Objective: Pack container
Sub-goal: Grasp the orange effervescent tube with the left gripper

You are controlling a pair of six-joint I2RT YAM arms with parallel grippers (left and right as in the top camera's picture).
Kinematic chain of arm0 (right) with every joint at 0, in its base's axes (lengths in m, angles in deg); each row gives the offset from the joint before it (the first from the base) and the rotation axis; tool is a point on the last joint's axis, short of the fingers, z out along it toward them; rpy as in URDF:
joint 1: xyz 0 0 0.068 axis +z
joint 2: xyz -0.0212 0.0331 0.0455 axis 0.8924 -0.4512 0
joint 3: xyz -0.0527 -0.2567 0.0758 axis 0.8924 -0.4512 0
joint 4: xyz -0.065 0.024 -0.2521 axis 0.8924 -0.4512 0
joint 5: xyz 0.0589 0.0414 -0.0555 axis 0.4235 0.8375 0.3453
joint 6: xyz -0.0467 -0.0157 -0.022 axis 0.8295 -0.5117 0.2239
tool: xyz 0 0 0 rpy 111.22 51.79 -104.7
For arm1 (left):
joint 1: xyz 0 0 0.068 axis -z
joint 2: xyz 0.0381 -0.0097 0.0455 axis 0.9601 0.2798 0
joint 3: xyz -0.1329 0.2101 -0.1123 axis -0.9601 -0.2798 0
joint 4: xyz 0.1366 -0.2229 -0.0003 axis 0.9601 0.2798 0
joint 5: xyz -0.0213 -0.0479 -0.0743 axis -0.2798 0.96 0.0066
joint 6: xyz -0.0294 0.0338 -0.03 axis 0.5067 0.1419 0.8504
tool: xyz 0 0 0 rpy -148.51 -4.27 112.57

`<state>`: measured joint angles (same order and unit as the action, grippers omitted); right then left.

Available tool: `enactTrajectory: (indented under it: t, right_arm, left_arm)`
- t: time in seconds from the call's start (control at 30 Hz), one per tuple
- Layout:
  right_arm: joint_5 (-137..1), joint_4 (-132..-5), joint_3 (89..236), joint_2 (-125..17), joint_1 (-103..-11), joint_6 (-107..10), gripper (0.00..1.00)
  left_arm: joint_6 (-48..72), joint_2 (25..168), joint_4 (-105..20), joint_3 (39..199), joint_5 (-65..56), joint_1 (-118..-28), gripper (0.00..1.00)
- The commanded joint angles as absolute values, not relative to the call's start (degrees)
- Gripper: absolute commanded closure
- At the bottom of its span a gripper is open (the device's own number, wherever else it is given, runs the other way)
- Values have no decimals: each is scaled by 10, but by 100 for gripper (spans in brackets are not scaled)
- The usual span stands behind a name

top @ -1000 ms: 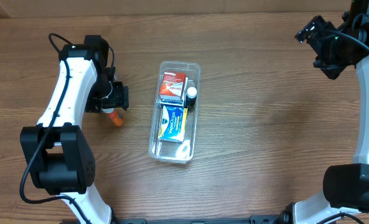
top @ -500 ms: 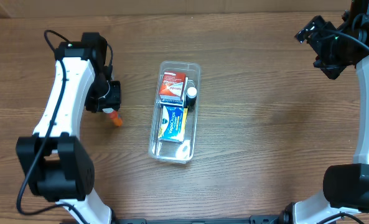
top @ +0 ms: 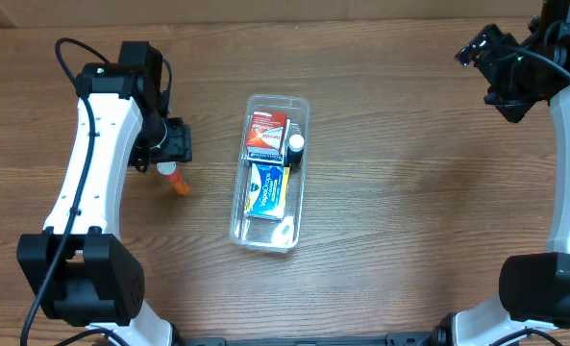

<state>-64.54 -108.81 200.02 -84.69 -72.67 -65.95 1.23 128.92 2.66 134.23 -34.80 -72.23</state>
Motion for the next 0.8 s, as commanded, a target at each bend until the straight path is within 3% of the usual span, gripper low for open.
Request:
enactTrajectory:
  t: [0.0, 0.3, 0.77]
  right_arm:
    - [-645, -1085, 2003, -844, -728, -656, 0]
    - [-645, -1085, 2003, -844, -728, -656, 0]
    - [-645, -1085, 2003, -844, -728, -656, 0]
  left_arm:
    - [20, 1289, -2, 1296, -366, -722, 27]
    - [15, 1289, -63, 1258, -347, -722, 40]
    - [14, 1289, -72, 1254, -332, -722, 41]
